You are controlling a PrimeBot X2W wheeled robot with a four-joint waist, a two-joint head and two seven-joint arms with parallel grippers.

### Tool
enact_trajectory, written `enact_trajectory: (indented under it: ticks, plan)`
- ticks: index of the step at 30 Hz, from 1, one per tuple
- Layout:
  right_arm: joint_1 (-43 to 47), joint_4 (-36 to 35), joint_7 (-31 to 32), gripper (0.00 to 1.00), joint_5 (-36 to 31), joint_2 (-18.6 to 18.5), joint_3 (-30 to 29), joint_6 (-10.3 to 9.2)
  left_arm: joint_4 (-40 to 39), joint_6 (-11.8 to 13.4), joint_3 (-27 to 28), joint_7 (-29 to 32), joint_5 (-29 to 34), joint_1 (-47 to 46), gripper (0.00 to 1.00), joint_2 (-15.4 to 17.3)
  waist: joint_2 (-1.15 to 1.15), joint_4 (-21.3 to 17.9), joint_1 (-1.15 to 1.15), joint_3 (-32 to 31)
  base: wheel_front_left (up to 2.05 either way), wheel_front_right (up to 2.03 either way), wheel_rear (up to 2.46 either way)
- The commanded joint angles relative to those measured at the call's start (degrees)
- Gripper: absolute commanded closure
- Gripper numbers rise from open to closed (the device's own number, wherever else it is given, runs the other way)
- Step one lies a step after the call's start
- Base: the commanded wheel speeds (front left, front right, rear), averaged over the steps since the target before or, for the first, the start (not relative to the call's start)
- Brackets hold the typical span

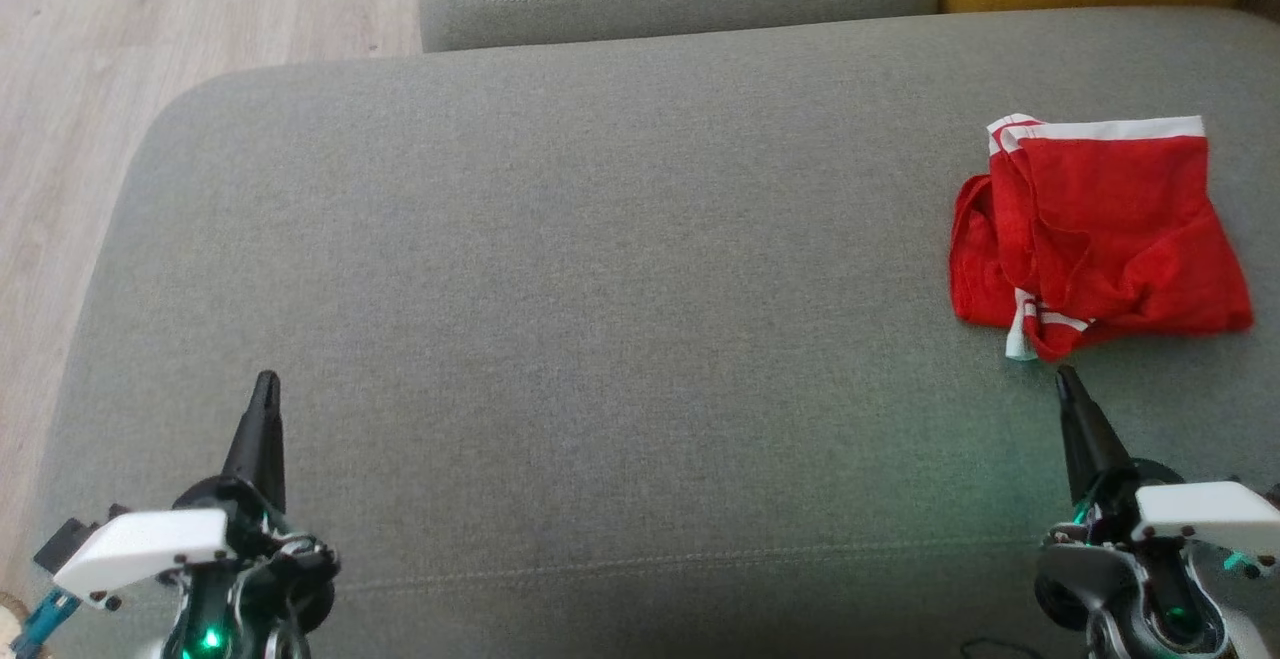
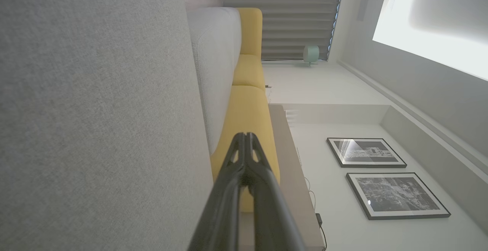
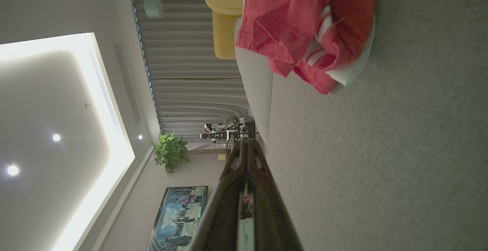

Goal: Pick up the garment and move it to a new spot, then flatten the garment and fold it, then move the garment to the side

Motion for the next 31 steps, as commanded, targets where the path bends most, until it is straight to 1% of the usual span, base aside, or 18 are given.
enact_trajectory:
  ticks: [1,31]
  plan:
    - [-2.93,-1.85,0.42,1.0,-0.05,-0.33,0.94,0.01,-1.53,-0.41,2.13,0.32,0.13,-2.97,1.0,0.75,0.0,0.0,0.0,0.0,0.0,0.0,0.0]
    - [-2.96,-1.83,0.76,1.0,-0.41,-0.03,0.51,0.01,-1.5,-0.41,2.68,0.76,0.59,-3.02,1.0,0.36,0.0,0.0,0.0,0.0,0.0,0.0,0.0]
